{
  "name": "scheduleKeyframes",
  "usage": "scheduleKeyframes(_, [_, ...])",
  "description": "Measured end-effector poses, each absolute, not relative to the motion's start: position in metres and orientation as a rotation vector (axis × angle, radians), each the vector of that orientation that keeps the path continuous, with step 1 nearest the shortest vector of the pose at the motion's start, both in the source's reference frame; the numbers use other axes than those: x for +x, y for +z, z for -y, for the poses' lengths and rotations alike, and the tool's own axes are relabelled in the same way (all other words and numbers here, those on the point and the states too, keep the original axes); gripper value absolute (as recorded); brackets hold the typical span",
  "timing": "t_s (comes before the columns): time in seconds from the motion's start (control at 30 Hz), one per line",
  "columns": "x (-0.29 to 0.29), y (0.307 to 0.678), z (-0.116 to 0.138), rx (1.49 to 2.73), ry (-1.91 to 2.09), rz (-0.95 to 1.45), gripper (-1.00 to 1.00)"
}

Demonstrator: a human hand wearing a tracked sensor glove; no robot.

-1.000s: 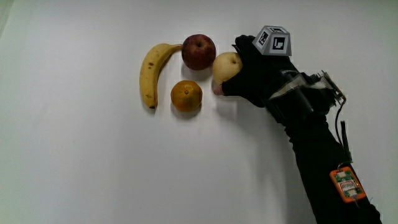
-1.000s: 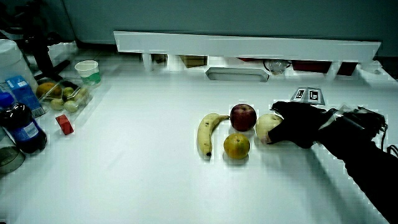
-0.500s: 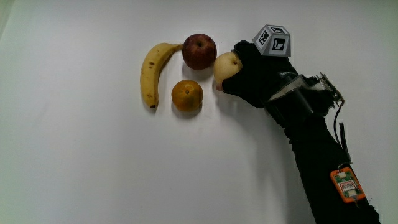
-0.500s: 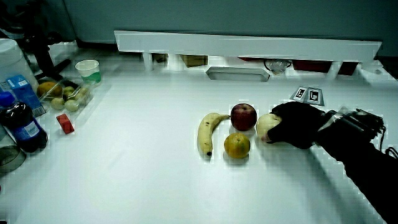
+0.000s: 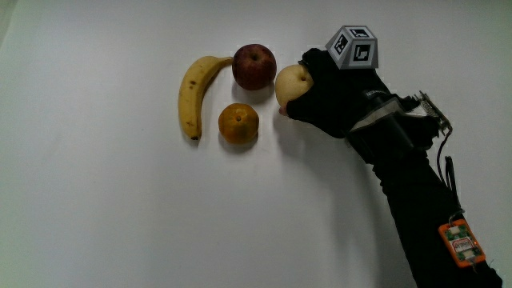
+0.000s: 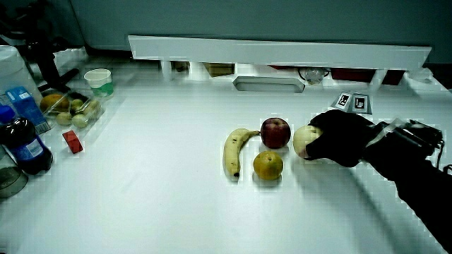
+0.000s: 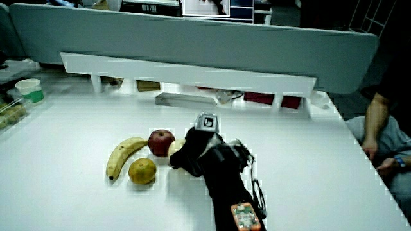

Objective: Pick pear no leg

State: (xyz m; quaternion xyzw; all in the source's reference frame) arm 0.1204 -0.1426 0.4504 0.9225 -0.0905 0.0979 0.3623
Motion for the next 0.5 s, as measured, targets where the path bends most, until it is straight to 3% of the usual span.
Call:
scheduleKeyframes(0.27, [0.124,0.408,0.137,2.407,0.212,0.314,1.00])
scheduleKeyframes(0.5, [0.132,0.366,0.116,2.440,0.182,0.423,1.00])
